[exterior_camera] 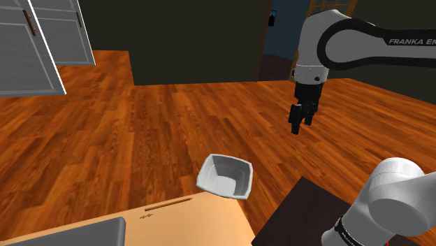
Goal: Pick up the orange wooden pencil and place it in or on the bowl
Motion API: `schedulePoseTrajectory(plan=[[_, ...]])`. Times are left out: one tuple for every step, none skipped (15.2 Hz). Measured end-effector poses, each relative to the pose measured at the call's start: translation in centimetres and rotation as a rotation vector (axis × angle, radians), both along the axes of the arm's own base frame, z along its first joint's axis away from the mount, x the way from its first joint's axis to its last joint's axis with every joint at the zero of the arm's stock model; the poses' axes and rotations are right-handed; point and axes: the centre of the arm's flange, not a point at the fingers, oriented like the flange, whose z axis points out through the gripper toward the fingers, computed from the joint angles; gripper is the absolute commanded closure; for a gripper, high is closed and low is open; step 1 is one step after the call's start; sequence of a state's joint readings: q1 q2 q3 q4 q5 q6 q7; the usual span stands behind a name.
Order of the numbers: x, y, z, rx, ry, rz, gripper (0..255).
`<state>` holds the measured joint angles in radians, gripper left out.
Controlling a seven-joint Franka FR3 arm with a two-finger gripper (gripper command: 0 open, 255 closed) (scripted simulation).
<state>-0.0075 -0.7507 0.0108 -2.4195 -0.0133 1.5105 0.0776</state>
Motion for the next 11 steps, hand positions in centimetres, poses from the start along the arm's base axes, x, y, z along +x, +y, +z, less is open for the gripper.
schedulePoseTrajectory(plan=[[0.0,0.0,0.0,0.0,0.0,0.0,0],[0.5,0.1,-0.3,0.003,0.001,0.014,0],[1.2,0.4,-0.9,0.006,0.001,0.037,0],[2.0,0.5,-1.7,0.011,0.002,0.063,0],[2.8,0.9,-2.5,0.016,0.002,0.092,0],[3.9,1.4,-3.0,0.022,0.002,0.121,0],[4.9,1.6,-3.8,0.027,0.003,0.151,0],[5.8,2.0,-4.5,0.032,0.003,0.181,0],[7.0,2.4,-5.3,0.037,0.003,0.212,0],[8.0,2.9,-6.5,0.042,0.004,0.242,0],[8.7,3.6,-7.3,0.048,0.004,0.273,0]])
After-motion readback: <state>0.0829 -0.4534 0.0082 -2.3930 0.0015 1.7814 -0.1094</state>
